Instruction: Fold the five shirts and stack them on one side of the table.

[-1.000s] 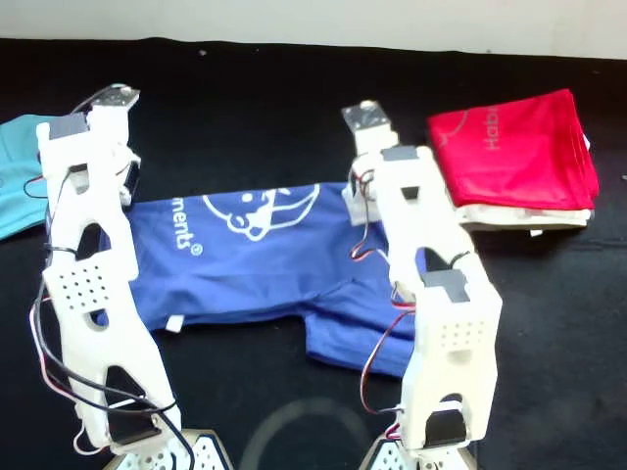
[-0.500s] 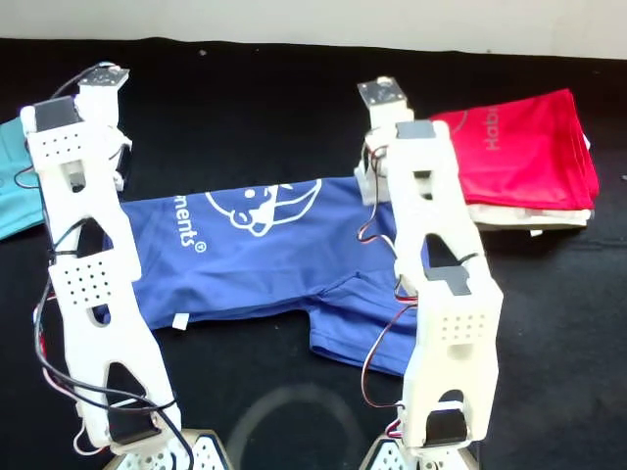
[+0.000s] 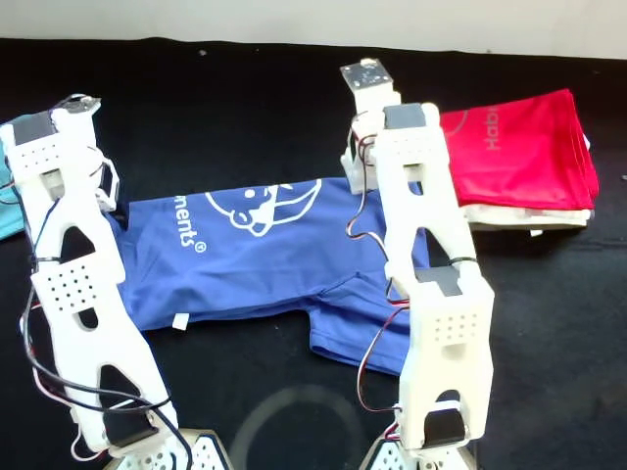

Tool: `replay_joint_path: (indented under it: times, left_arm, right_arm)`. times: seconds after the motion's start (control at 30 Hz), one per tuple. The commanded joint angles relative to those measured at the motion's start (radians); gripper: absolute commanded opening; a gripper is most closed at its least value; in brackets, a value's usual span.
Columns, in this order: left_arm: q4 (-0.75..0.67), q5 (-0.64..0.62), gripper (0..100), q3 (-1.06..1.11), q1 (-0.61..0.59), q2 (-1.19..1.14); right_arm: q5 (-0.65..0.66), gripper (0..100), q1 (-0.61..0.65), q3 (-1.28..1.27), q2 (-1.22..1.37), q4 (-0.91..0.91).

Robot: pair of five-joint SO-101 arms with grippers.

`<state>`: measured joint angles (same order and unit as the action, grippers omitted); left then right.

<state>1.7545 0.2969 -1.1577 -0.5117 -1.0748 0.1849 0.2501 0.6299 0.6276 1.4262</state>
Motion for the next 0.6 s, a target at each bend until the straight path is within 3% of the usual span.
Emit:
replay_joint_path:
  times: [0.0,0.17,0.3,0.57]
  left_arm:
    - [0.009,-0.006,15,0.005,-0.004,0.007]
    - [0.008,-0.006,13,0.005,0.035,0.007]
    - [0.006,-0.006,0,0.005,0.065,0.005]
    - [0.006,-0.006,1,0.005,0.067,0.005]
  right_arm:
    - [-0.005,0.6,0.012,0.044,-0.007,0.007]
    - [-0.003,0.6,0.012,0.042,-0.005,0.007]
    - [-0.005,0.6,0.012,0.042,-0.005,0.008]
    - [-0.003,0.6,0.008,0.045,-0.007,0.016]
